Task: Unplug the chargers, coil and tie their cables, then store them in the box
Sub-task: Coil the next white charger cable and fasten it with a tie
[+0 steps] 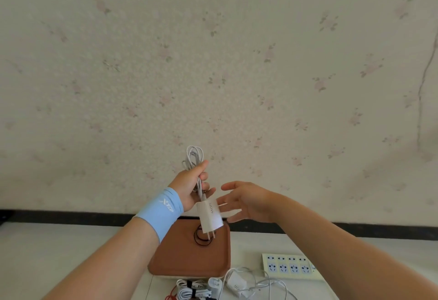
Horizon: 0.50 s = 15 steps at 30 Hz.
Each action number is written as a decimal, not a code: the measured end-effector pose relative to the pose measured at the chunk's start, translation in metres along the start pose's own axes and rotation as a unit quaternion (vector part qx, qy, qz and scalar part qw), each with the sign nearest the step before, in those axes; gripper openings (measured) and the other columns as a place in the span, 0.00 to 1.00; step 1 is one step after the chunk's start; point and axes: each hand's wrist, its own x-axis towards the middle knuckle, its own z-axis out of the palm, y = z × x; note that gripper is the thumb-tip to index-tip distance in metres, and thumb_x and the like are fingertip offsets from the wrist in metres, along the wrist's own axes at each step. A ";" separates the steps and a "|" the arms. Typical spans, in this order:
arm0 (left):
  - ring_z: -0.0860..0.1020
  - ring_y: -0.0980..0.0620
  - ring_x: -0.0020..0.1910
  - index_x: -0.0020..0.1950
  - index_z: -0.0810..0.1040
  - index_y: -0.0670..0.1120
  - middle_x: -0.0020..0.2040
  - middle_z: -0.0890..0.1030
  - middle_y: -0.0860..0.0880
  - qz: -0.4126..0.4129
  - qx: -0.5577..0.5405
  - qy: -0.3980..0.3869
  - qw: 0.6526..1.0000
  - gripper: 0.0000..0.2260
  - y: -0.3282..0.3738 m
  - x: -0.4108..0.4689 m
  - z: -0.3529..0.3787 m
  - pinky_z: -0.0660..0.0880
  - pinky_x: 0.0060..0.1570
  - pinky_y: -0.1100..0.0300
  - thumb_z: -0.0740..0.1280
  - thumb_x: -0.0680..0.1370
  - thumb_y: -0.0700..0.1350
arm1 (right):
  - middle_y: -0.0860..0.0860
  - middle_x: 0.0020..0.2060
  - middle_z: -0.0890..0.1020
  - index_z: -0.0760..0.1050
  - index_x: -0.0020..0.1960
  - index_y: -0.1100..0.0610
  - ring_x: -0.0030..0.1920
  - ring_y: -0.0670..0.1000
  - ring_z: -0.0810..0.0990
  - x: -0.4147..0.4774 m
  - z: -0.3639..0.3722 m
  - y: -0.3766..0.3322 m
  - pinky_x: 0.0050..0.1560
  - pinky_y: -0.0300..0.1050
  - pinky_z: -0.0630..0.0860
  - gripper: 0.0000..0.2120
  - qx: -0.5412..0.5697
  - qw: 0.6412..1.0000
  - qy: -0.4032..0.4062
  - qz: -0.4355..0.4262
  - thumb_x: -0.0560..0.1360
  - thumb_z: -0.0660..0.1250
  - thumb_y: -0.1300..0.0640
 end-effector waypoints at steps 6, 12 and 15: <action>0.64 0.54 0.24 0.39 0.69 0.47 0.28 0.67 0.52 -0.046 0.137 0.066 0.987 0.13 -0.022 0.031 -0.053 0.78 0.33 0.57 0.68 0.80 0.48 | 0.57 0.59 0.83 0.76 0.59 0.51 0.58 0.56 0.83 0.047 0.004 0.030 0.53 0.47 0.80 0.14 -0.218 0.973 0.078 0.024 0.77 0.65 0.64; 0.65 0.52 0.22 0.45 0.73 0.43 0.29 0.71 0.50 -0.093 0.275 0.091 0.953 0.09 -0.061 0.073 -0.103 0.70 0.28 0.58 0.70 0.78 0.46 | 0.52 0.64 0.81 0.82 0.62 0.57 0.66 0.52 0.77 0.102 0.004 0.078 0.64 0.43 0.74 0.18 -0.460 0.887 0.038 0.008 0.78 0.59 0.67; 0.66 0.49 0.22 0.48 0.74 0.41 0.31 0.70 0.45 -0.116 0.325 0.100 0.933 0.10 -0.081 0.093 -0.121 0.70 0.34 0.55 0.70 0.77 0.46 | 0.52 0.71 0.76 0.77 0.69 0.58 0.71 0.52 0.72 0.134 0.007 0.103 0.69 0.42 0.70 0.21 -0.552 0.834 -0.012 0.017 0.79 0.58 0.68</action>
